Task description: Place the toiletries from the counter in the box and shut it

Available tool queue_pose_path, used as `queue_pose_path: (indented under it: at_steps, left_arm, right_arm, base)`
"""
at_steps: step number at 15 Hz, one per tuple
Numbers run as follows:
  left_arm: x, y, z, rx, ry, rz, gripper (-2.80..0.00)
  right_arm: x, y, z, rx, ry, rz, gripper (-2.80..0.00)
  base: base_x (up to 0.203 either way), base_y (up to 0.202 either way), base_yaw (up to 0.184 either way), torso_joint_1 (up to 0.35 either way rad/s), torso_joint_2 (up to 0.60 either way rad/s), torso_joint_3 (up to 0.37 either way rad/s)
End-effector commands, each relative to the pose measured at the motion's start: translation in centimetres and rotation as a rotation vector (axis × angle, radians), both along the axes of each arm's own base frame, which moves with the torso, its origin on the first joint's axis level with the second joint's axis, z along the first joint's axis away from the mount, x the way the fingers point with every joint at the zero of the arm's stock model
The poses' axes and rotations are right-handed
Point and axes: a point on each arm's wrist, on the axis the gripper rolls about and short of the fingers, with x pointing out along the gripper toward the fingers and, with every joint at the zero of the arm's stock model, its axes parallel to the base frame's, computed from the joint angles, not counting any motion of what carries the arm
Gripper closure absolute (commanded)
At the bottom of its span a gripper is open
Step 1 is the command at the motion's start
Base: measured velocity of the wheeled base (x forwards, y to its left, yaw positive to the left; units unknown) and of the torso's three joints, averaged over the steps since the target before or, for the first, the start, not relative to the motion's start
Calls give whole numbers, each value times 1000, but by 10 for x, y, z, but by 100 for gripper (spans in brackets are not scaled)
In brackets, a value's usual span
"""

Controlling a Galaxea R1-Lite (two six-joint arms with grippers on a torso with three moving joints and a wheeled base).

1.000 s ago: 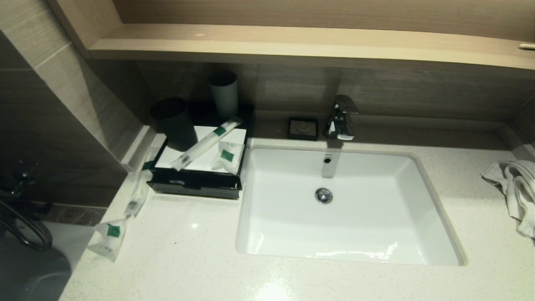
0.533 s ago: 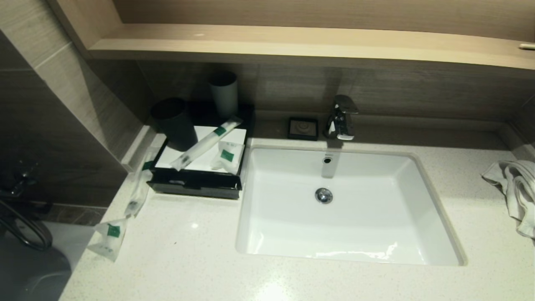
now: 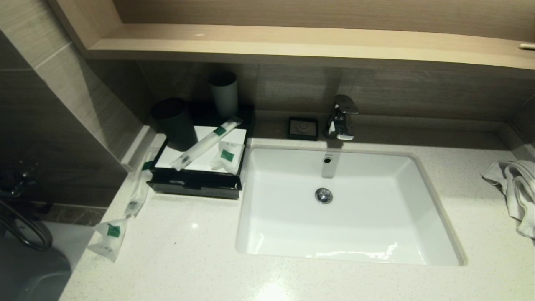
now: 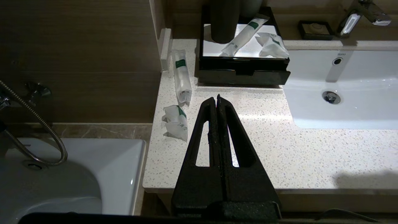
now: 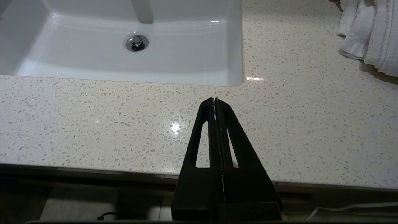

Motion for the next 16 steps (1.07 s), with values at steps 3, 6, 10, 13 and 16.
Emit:
queue_pose_path:
  at_steps: [3, 6, 10, 13, 16]
  left_arm:
    - [-14, 0, 15, 1, -58, -3, 0]
    - [-27, -1, 24, 6, -85, -24, 0]
    - [-45, -1, 37, 11, -140, -29, 0]
    - [-53, -1, 43, 16, -172, -39, 0]
    - [-64, -2, 50, 20, -208, -43, 0]
  right_arm:
    - [0, 0, 0, -1, 0, -1, 0]
    - [0, 0, 0, -1, 0, 1, 0]
    - [0, 0, 0, -1, 0, 1, 0]
    - [0, 0, 0, -1, 0, 0, 0]
    - [0, 0, 0, -1, 0, 1, 0]
  base:
    - [0, 0, 0, 0, 0, 0]
    - [0, 0, 0, 0, 0, 0]
    - [0, 0, 0, 0, 0, 0]
    - [0, 0, 0, 0, 0, 0]
    - [0, 0, 0, 0, 0, 0]
